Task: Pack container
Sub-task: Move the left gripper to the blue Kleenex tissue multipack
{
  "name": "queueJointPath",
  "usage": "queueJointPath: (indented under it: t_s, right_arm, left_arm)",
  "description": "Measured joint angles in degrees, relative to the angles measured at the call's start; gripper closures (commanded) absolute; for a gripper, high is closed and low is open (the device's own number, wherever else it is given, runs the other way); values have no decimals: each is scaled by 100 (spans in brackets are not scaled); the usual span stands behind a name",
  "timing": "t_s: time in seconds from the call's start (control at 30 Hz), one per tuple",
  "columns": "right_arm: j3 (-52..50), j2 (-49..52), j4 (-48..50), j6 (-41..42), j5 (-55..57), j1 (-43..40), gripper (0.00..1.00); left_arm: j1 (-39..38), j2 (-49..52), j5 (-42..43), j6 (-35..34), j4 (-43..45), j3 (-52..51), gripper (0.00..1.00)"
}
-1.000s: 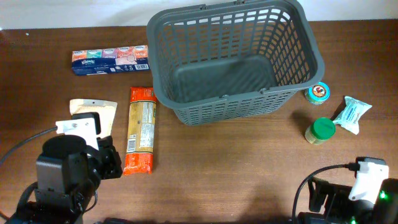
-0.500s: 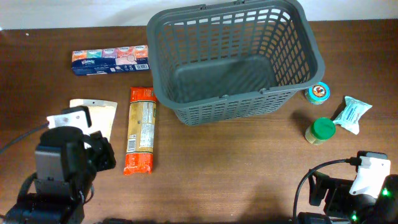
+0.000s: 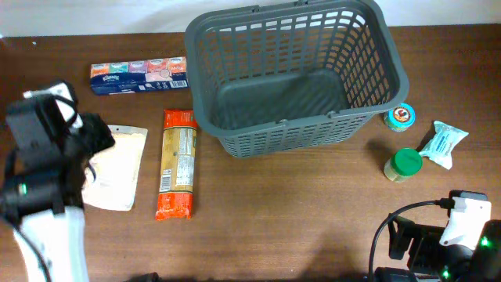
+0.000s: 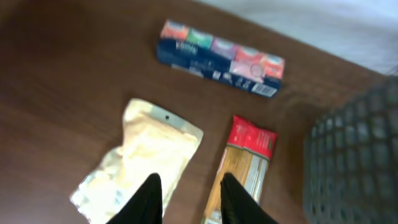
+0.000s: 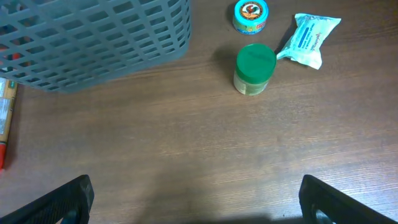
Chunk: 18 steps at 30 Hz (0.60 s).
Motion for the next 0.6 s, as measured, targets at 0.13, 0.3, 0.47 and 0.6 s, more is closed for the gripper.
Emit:
queueJointPath:
  t_s: [0.13, 0.3, 0.47, 0.6]
  right_arm:
    - [2, -2, 0, 2, -2, 0, 1]
    - [0, -2, 0, 2, -7, 0, 1]
    - [0, 0, 0, 2, -9, 0, 1]
    - [0, 0, 0, 0, -20, 0, 1]
  left_arm:
    - [74, 745, 254, -485, 326, 0, 67]
    - [-87, 1440, 168, -1119, 588, 26, 61]
    - [-356, 2232, -153, -1558, 603, 610, 50]
    - [-546, 2916, -433, -1893, 579, 1491, 48]
